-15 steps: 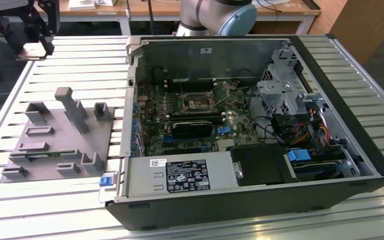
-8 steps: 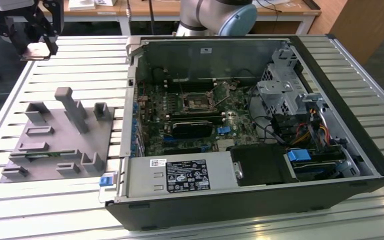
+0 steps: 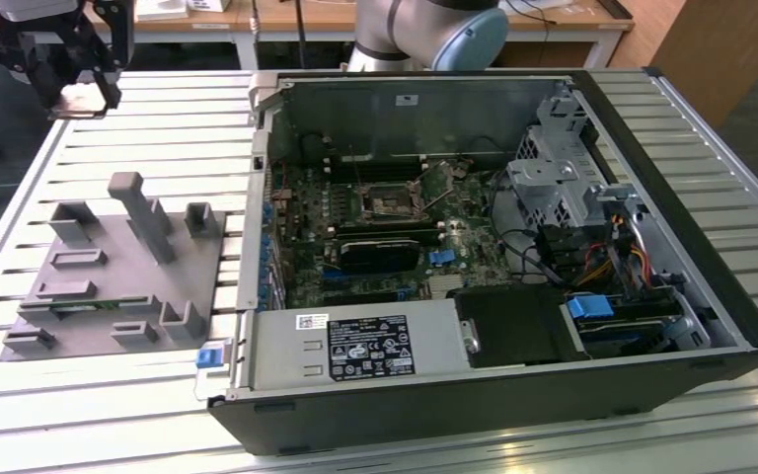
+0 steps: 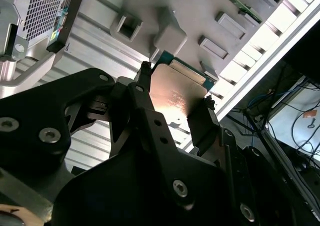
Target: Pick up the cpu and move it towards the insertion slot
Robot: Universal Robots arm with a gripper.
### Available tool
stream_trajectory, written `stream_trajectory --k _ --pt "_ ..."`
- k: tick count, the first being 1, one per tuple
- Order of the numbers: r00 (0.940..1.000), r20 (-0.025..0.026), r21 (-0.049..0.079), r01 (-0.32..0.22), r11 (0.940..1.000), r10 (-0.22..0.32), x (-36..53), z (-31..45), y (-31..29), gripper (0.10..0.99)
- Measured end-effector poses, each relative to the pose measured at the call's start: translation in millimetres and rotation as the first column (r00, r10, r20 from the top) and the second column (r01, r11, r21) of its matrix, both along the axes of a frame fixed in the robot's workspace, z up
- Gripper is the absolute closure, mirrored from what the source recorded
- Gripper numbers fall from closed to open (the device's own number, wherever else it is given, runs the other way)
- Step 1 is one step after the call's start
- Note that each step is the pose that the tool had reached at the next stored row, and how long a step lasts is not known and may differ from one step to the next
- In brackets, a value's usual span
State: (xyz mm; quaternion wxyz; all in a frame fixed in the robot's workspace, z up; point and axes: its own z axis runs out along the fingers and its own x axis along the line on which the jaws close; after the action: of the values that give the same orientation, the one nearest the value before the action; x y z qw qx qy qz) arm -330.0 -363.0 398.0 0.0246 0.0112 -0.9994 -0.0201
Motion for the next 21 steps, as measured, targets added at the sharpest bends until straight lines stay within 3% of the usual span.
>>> stream_trajectory --k 21 --pt "1.0 0.0 0.0 0.0 1.0 0.0 21.6 0.0 0.0 0.541"
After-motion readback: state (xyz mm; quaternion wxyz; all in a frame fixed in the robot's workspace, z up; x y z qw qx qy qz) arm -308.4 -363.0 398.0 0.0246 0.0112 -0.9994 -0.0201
